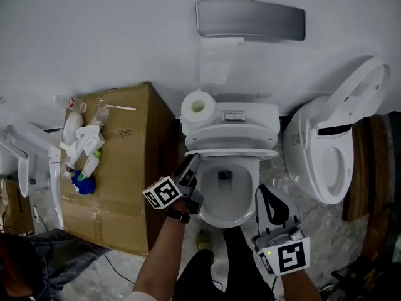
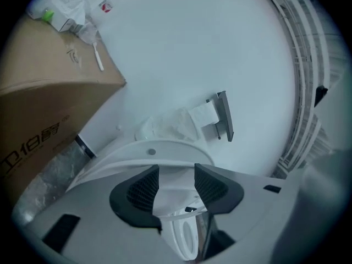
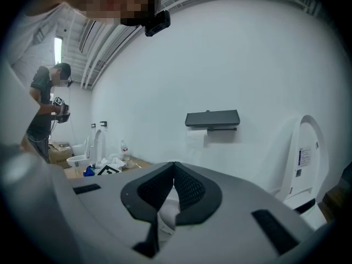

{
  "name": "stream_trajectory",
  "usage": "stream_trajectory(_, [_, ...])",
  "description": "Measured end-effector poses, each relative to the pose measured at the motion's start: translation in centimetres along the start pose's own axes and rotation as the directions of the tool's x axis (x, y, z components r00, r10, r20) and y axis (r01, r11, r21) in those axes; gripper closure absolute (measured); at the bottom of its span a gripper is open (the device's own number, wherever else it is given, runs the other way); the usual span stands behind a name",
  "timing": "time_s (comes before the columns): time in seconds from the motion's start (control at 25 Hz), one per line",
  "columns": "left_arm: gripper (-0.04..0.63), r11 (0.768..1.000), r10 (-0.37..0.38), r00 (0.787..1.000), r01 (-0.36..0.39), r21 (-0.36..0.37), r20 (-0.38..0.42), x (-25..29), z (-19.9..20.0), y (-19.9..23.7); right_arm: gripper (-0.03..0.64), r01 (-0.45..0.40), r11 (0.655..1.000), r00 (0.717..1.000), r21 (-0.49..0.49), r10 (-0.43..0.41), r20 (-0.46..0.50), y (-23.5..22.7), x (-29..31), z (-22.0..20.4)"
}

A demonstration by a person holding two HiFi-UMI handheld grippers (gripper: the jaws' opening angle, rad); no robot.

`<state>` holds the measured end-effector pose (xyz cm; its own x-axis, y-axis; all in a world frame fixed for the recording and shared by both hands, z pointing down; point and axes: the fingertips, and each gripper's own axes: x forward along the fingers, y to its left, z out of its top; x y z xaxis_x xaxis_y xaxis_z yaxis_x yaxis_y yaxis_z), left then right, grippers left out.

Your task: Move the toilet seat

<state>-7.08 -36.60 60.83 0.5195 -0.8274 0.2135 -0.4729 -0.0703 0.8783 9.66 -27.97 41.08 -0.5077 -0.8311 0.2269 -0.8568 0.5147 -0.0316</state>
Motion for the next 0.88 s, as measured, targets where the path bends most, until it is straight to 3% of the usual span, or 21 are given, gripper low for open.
stream_trajectory(0.2, [0.505, 0.986, 0.084, 0.996, -0.083, 0.144, -0.005, 1.1, 0.4, 0.6, 0.604, -0.024, 1.000, 1.000, 0.004, 0.024, -0.013, -1.0, 1.9, -1.0])
stream_trajectory(0.36, [0.548, 0.968, 0.112, 0.994, -0.113, 0.224, 0.020, 2.0, 0.8, 0.0, 0.604, -0.040, 0.999, 0.999, 0.011, 0.040, -0.022, -1.4, 3.4, -1.9])
stream_trajectory(0.6, [0.565, 0.931, 0.136, 0.989, -0.145, 0.334, 0.049, 3.2, 1.3, -1.0, 0.604, -0.049, 0.999, 0.998, 0.021, 0.049, -0.033, -2.3, 4.6, -3.2])
stream_trajectory(0.88, [0.571, 0.895, 0.172, 0.980, -0.198, 0.400, 0.099, 4.0, 1.9, -1.0, 0.604, -0.044, 0.999, 0.998, 0.024, 0.045, -0.043, -3.4, 5.9, -4.8])
